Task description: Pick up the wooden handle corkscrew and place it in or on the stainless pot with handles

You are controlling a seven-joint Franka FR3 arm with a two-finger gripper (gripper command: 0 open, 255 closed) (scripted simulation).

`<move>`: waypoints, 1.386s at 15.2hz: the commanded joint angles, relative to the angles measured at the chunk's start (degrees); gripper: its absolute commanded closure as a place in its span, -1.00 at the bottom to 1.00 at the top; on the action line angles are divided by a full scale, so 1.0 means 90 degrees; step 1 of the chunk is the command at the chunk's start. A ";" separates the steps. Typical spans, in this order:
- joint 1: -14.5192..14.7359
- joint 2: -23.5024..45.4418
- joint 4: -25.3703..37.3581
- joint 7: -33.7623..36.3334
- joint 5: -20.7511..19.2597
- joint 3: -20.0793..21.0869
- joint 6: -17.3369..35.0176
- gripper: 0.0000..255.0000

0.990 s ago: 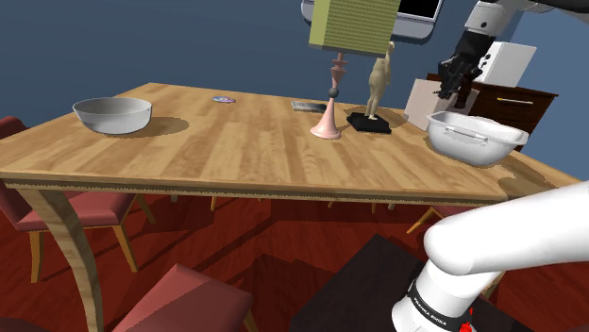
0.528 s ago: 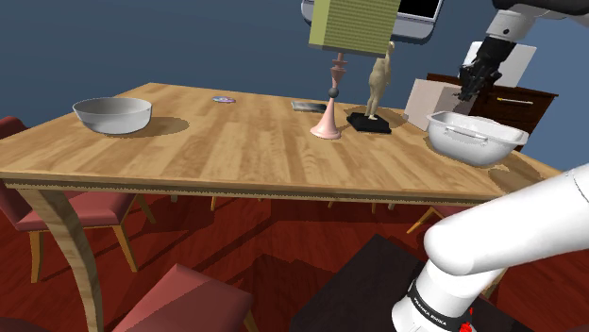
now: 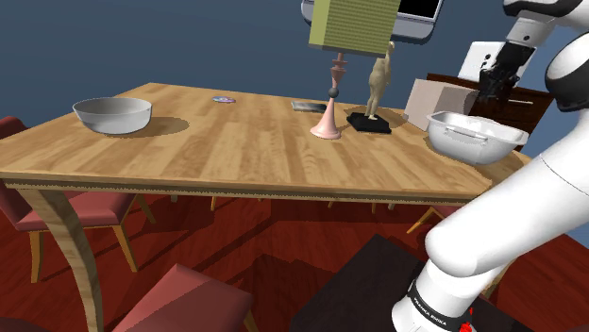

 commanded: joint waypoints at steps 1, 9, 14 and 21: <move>0.0017 0.0132 0.0033 -0.0169 0.0070 -0.0179 0.0088 1.00; -0.0118 -0.0267 -0.0986 -0.0013 -0.0185 -0.0009 0.0788 1.00; -0.0167 -0.0385 -0.1356 0.0028 -0.0261 0.0019 0.1062 1.00; -0.0167 -0.0384 -0.1355 0.0028 -0.0261 0.0019 0.1061 -1.00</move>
